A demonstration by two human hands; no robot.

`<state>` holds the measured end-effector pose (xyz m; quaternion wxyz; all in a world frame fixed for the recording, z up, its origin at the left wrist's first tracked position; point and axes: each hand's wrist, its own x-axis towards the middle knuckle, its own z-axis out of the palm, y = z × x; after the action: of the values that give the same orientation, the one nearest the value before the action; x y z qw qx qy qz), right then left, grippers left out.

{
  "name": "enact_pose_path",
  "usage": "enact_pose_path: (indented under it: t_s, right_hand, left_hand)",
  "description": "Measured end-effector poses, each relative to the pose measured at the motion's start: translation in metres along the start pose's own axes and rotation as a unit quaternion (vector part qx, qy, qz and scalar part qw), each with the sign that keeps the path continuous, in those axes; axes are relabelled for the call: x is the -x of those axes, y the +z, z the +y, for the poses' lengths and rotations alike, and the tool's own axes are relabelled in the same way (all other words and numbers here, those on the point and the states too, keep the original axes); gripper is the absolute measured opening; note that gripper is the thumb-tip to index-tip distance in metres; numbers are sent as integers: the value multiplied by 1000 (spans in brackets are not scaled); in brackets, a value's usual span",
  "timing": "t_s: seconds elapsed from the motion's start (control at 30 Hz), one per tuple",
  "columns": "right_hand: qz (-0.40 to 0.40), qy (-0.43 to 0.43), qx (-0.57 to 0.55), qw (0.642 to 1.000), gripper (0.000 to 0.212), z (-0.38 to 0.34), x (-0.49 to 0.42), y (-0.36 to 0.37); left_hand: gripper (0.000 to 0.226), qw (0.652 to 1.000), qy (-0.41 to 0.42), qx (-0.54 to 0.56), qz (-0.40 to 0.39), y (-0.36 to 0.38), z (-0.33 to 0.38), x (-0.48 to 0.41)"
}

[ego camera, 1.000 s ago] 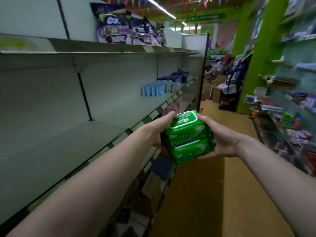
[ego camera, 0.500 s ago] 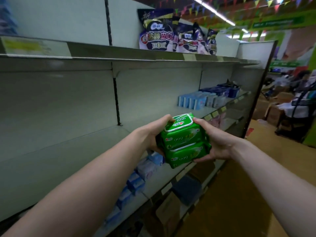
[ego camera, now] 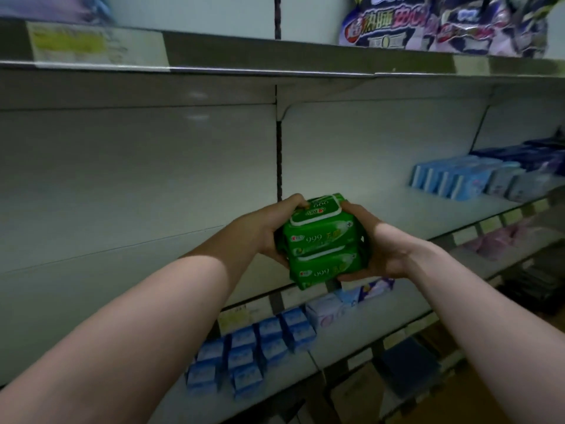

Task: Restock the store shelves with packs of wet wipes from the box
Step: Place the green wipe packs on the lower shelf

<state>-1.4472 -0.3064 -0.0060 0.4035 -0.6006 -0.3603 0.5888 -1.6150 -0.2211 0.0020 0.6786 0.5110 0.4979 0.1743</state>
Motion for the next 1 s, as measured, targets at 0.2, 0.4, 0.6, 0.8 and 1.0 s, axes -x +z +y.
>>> enact_pose_path:
  t_s: [0.2,0.4,0.6,0.8,1.0]
  right_hand:
    - [-51,-17,10,999,52,-17,-63,19]
    - [-72,-12,23,997,51,-27,-117,36]
    - [-127,13,10,992,56,-36,-169,48]
    - [-164,28,19,986,49,-48,-209,52]
    - [-175,40,32,983,29,-59,-227,46]
  left_hand:
    - [38,999,-7,8,41,-42,13,-32]
    - [37,996,-22,12,83,-76,18,-59]
    - [36,988,-33,30,145,-97,23,-74]
    - [32,971,-46,45,230,-105,32,-94]
    - [36,960,-60,46,268,-108,37,-108]
